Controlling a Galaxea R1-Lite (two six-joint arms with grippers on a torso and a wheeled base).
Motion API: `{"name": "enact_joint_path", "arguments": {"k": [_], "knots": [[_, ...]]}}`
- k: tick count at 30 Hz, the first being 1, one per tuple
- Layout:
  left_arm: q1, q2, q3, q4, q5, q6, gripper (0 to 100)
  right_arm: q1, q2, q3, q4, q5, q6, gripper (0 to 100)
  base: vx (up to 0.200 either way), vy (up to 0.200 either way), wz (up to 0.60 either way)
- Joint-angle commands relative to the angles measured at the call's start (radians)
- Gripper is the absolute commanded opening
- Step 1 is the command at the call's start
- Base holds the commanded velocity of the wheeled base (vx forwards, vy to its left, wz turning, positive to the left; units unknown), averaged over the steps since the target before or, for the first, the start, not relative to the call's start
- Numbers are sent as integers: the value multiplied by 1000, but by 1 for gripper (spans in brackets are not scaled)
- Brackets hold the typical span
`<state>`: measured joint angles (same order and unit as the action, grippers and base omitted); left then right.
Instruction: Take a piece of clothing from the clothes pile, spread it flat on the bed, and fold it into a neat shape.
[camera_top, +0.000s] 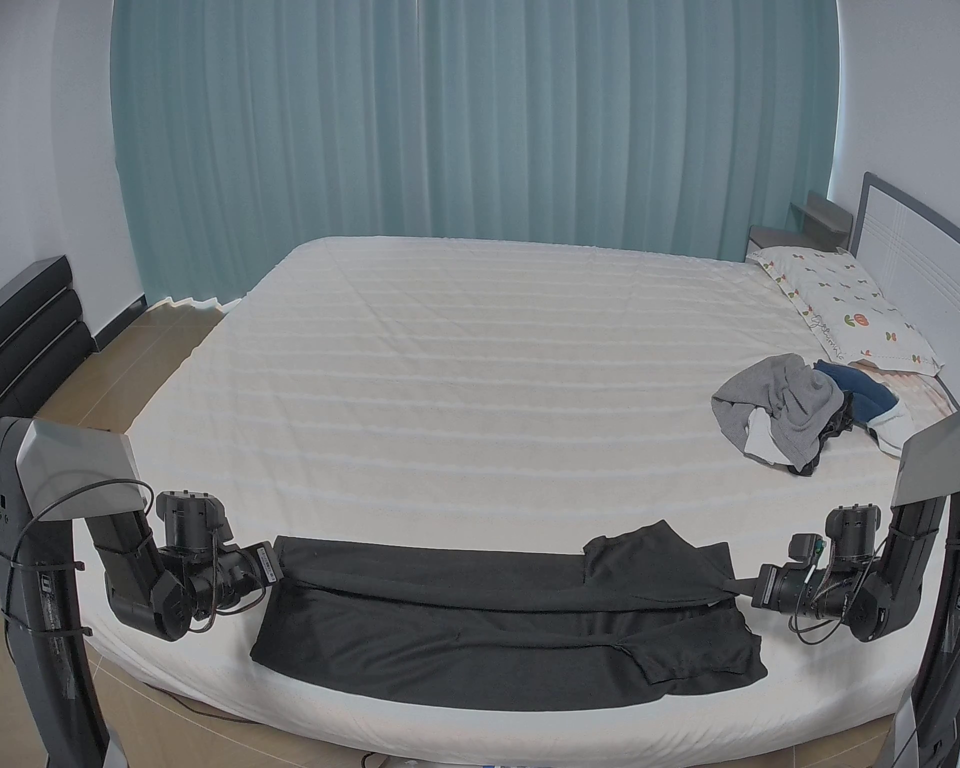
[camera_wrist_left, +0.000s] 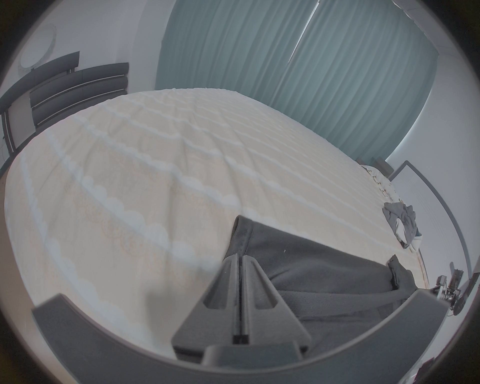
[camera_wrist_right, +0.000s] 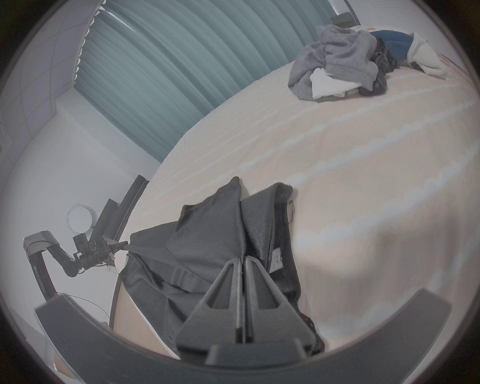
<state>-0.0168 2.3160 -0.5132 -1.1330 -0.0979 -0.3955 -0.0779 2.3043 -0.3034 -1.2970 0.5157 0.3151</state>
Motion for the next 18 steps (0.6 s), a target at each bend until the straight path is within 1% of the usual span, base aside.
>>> {"name": "enact_joint_path", "arguments": {"k": [1, 6, 7, 8, 13, 14, 16, 17, 18], "knots": [[-6, 31, 35, -18, 1, 0, 0, 3, 63, 32, -34, 0, -1, 0, 0, 0, 0], [-23, 28, 48, -19, 3, 0, 0, 3, 78, 38, -62, -3, 1, 0, 0, 0, 0], [-23, 26, 48, -19, 4, 0, 100, 3, 78, 40, -62, -3, 1, 0, 0, 0, 0], [-23, 23, 50, -19, 4, 0, 100, 3, 76, 40, -62, -3, 1, 100, 0, 0, 0], [-25, 13, 68, -21, 7, -3, 100, -3, 52, 40, -64, 0, 22, 100, 0, 0, 0], [-25, -33, 102, -25, 9, -8, 100, -5, 7, 36, -62, 3, 96, 100, 0, 0, 0], [-22, -75, 124, -25, 7, -13, 100, 0, -34, 27, -62, 3, 182, 100, 0, 0, 0], [-15, -96, 128, -25, 7, -16, 100, 1, -54, 24, -62, 1, 213, 100, 0, 0, 0], [-14, -109, 131, -25, 6, -19, 100, 1, -66, 21, -62, 1, 225, 100, 0, 0, 0]]}}
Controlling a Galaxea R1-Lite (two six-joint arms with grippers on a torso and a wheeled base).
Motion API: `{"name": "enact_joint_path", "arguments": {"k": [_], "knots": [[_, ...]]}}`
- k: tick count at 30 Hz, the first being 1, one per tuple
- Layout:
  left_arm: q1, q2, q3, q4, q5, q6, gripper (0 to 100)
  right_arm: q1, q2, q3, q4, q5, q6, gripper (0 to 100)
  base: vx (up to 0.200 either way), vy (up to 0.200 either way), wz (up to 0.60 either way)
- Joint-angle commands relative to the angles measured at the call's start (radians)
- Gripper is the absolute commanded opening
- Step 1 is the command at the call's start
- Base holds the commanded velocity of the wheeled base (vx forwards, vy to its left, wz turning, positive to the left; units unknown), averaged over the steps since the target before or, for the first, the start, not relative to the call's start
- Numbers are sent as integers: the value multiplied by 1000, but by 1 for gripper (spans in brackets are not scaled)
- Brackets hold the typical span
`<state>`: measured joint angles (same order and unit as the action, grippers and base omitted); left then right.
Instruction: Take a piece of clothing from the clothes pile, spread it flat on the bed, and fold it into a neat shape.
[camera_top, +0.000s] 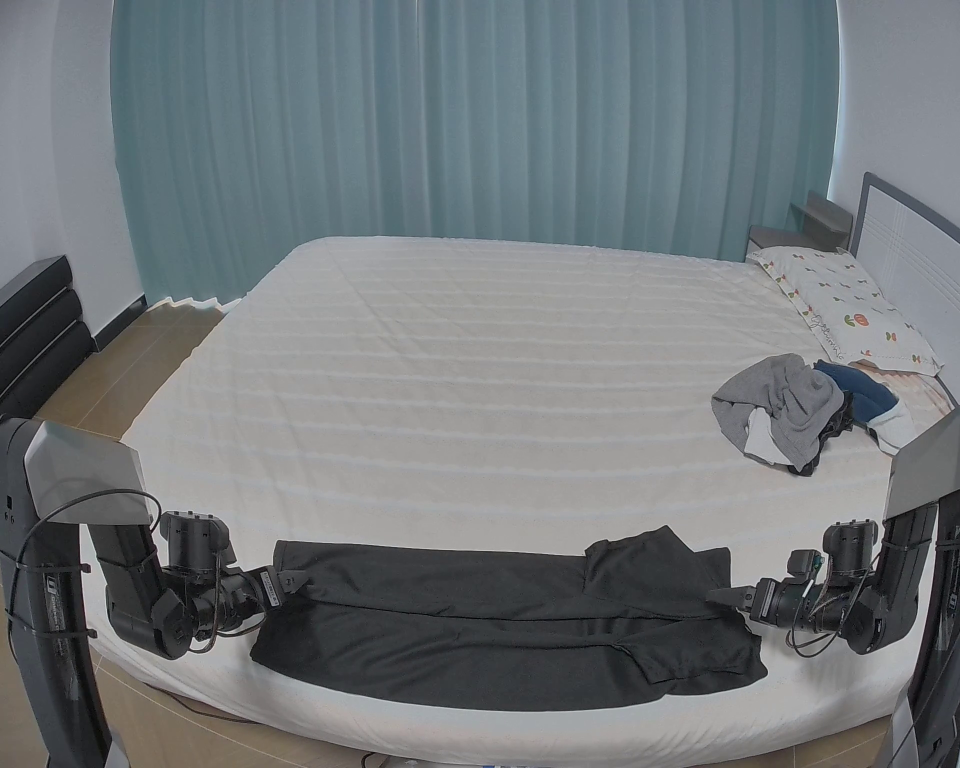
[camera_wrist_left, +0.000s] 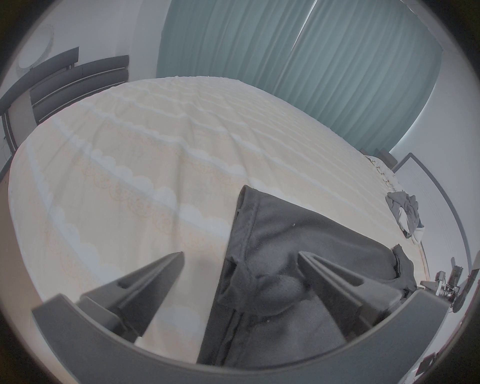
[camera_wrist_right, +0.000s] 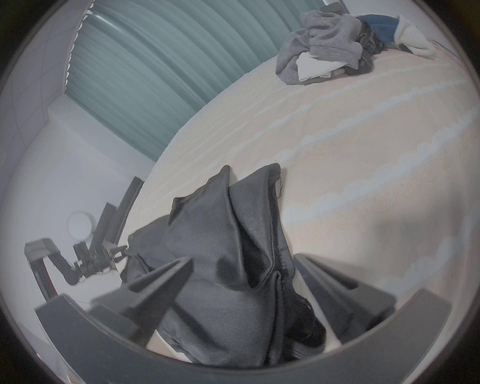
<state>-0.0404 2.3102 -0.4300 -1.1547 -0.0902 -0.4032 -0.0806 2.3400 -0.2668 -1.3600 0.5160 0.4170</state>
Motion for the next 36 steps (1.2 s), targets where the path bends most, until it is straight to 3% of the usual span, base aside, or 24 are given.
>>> {"name": "enact_joint_path", "arguments": {"k": [1, 6, 10, 15, 21, 30, 36], "knots": [[13, -123, 53, -3, 0, -23, 100, 5, -116, -19, 1, -1, 140, 100, 0, 0, 0], [27, -206, 36, 6, -9, -120, 100, 4, -172, -45, 13, -5, 163, 100, 0, 0, 0], [25, -210, -27, 29, -20, -195, 100, 4, -174, -86, 15, -11, 270, 100, 0, 0, 0], [20, -109, -173, 173, -36, -252, 100, 5, -87, -124, 12, -30, 318, 100, 0, 0, 0], [19, 8, -243, 210, -36, -258, 100, 9, -13, -167, 13, -114, 318, 100, 0, 0, 0], [-12, 28, -283, 205, -25, -272, 100, 55, -7, -161, 12, -123, 325, 100, 0, 0, 0], [-22, 28, -294, 208, -25, -272, 100, 58, -4, -169, 12, -163, 325, 100, 0, 0, 0]]}}
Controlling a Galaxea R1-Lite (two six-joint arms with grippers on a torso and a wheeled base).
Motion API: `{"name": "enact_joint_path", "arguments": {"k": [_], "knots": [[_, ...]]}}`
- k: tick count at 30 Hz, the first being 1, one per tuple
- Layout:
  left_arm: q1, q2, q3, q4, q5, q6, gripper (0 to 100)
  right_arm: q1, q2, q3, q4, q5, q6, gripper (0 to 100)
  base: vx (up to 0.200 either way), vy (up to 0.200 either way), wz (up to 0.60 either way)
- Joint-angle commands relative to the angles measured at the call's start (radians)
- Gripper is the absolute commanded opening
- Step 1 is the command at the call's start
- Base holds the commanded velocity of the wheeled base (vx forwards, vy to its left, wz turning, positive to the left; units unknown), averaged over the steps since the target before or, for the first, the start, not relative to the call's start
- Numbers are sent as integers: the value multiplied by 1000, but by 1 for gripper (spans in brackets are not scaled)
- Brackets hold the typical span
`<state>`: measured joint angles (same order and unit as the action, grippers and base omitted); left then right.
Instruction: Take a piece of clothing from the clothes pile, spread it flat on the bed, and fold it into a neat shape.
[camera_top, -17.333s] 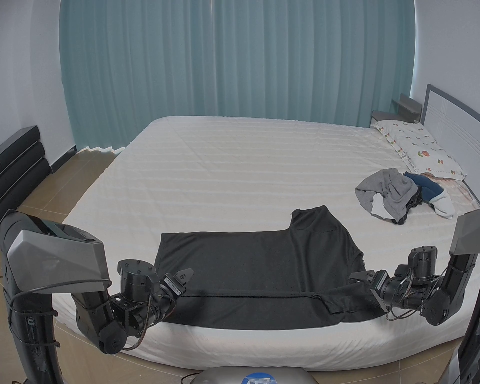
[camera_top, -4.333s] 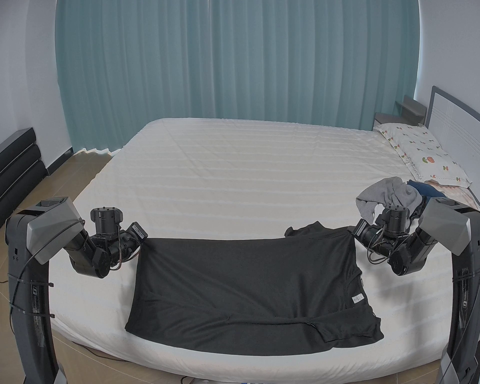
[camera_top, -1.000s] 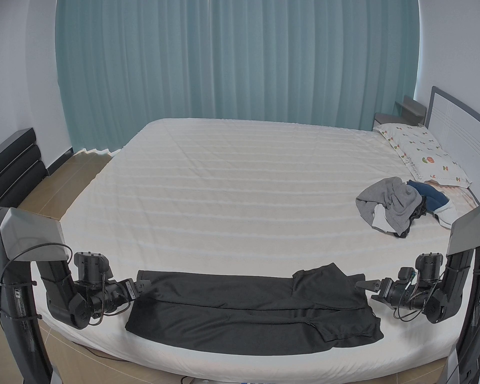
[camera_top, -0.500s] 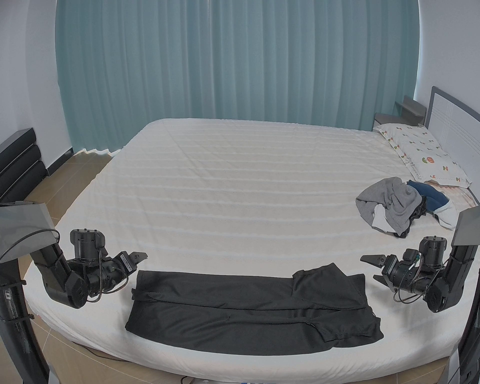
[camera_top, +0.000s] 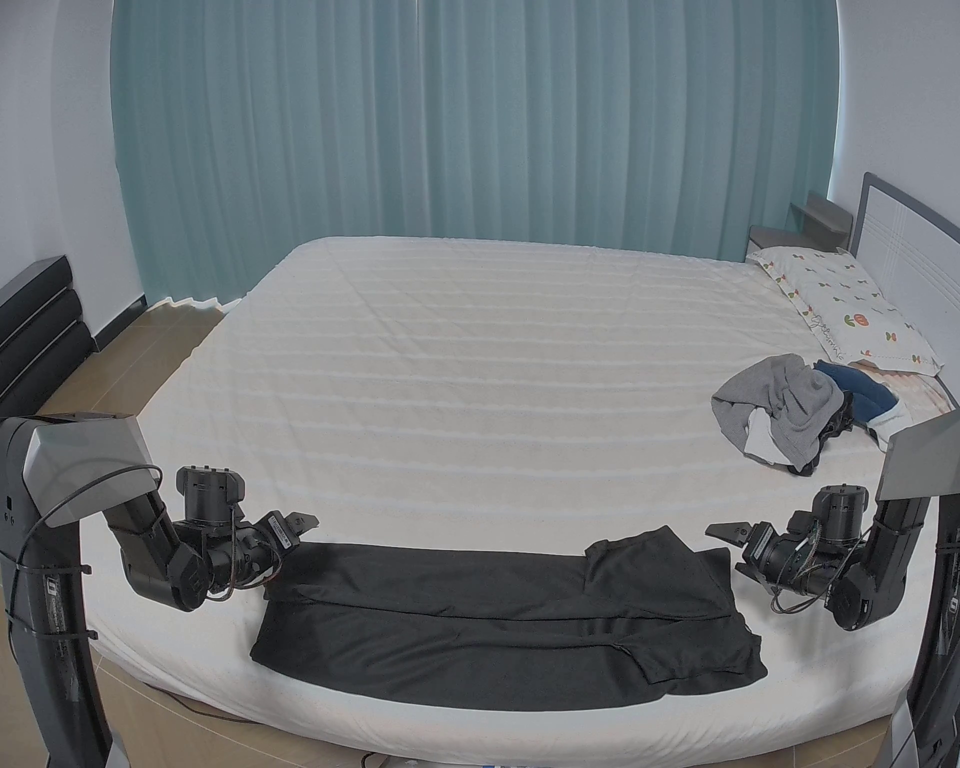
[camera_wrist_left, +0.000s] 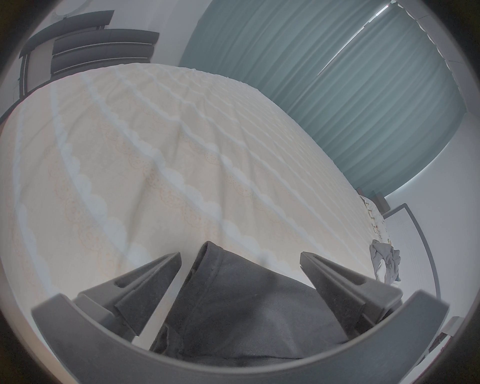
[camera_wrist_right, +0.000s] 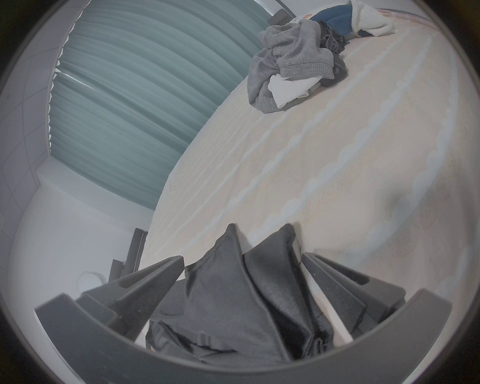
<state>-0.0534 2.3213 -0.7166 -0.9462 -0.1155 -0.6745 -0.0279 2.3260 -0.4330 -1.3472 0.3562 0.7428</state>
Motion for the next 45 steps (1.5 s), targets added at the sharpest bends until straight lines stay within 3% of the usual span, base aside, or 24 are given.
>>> {"name": "enact_joint_path", "arguments": {"k": [1, 10, 13, 20, 25, 26, 45], "knots": [[-11, 20, -7, -5, 2, 0, 0, 6, 13, -3, -1, -3, 0, 100, 0, 0, 0], [-2, 29, -9, -9, 57, -30, 0, 6, 23, -12, -3, -6, 18, 100, 0, 0, 0], [-2, 23, -9, -11, 62, -86, 0, 8, 33, -35, -1, -6, 21, 100, 0, 0, 0], [6, 26, -7, -13, 62, -96, 0, 34, 53, -69, 0, -9, 46, 100, 0, 0, 0], [7, 26, -3, -13, 63, -96, 0, 52, 85, -99, 11, -69, 47, 100, 0, 0, 0], [7, 26, -1, -13, 63, -96, 0, 52, 87, -102, 16, -74, 46, 0, 0, 0, 0], [15, 27, 3, -11, 88, -99, 0, 11, 93, -133, 14, -97, 44, 0, 0, 0, 0]]}}
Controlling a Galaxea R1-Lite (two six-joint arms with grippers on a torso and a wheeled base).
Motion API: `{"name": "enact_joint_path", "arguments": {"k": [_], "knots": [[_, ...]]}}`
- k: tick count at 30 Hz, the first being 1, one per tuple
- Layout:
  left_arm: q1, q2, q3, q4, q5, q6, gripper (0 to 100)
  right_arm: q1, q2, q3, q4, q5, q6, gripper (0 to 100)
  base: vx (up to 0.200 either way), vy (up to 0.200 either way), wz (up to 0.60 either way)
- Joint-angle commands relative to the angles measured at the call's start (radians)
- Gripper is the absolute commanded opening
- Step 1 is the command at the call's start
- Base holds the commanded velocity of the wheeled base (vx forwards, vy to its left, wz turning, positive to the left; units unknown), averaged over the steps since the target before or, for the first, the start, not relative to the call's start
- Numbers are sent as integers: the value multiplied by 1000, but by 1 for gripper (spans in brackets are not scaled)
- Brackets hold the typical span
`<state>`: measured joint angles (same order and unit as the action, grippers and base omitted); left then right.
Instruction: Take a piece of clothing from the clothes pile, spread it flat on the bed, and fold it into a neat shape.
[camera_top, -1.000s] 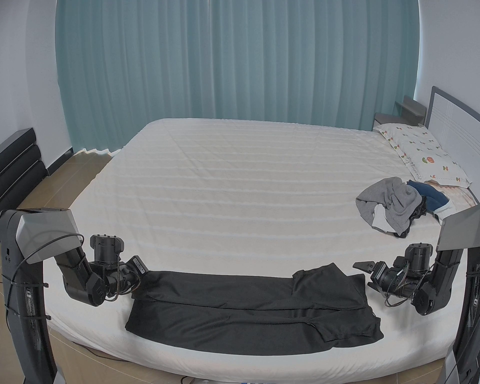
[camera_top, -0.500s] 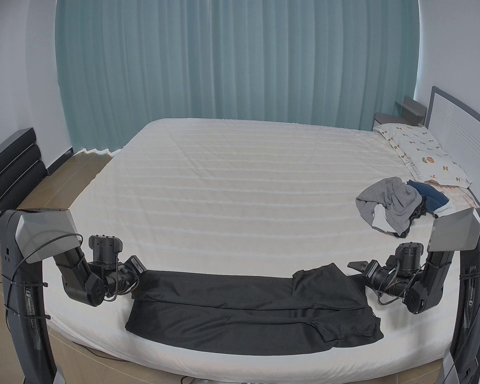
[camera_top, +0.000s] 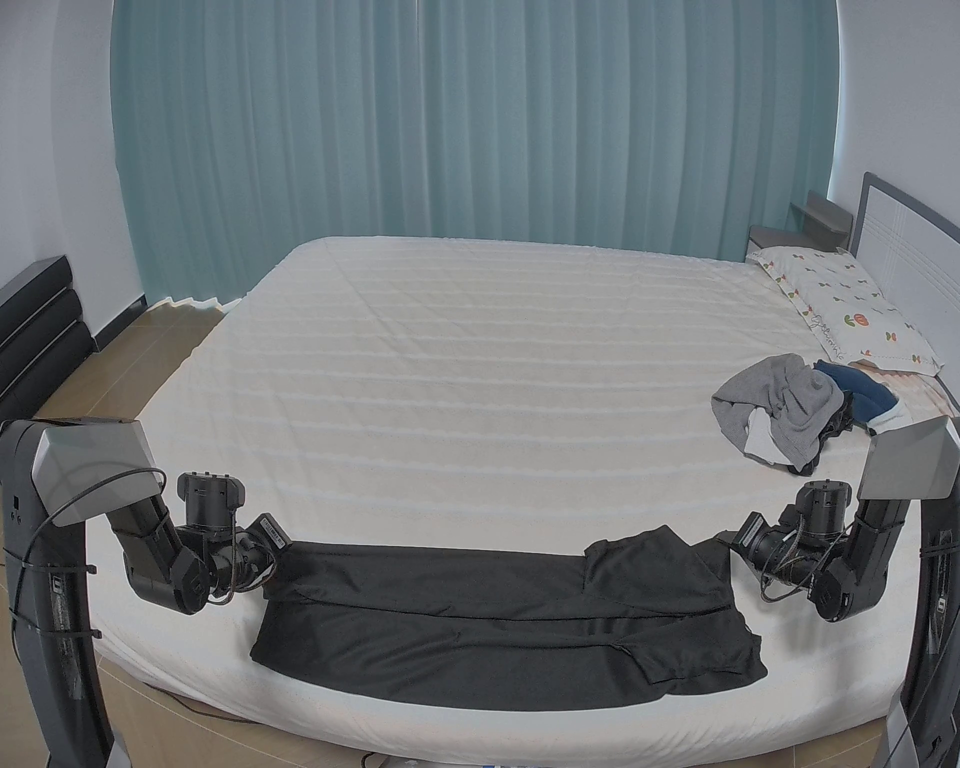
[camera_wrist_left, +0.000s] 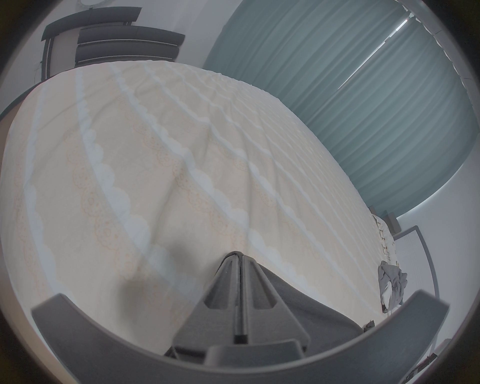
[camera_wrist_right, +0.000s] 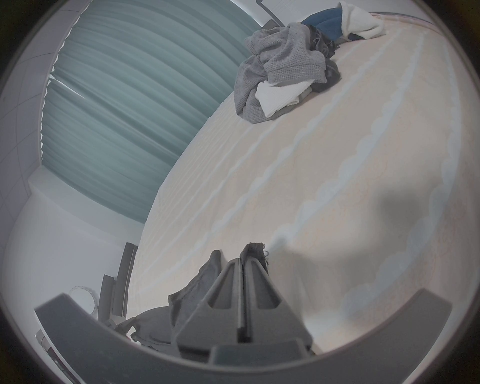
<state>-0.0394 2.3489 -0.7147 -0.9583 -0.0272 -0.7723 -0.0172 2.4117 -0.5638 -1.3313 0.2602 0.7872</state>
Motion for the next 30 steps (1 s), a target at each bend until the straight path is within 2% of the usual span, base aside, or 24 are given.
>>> {"name": "enact_joint_path", "arguments": {"k": [1, 4, 5, 6, 7, 18, 22, 30], "knots": [[1, 0, 1, 0, 0, -1, 0, 0, 9, -2, 0, -1, -2, 0, 0, 0, 0], [1, -2, 4, 1, 0, -1, 0, -1, 7, -2, -3, -1, -2, 0, 0, 0, 0], [1, -2, 4, 1, 0, -1, 0, -1, 9, -2, -5, -1, 0, 100, 0, 0, 0], [1, -2, 4, 1, 0, -1, 0, -1, 9, -1, -6, -1, -2, 100, 0, 0, 0], [1, -2, 4, 1, 0, -2, 100, 0, 6, 2, -8, 1, -2, 100, 0, 0, 0], [24, -48, 29, 0, -13, -35, 100, -6, -108, 85, -19, 7, 14, 100, 0, 0, 0], [32, -97, 72, 0, -62, -33, 100, 25, -158, 124, -22, 10, 6, 100, 0, 0, 0], [32, -82, 77, 0, -68, -35, 100, 117, -132, 117, -31, 1, -13, 100, 0, 0, 0]]}}
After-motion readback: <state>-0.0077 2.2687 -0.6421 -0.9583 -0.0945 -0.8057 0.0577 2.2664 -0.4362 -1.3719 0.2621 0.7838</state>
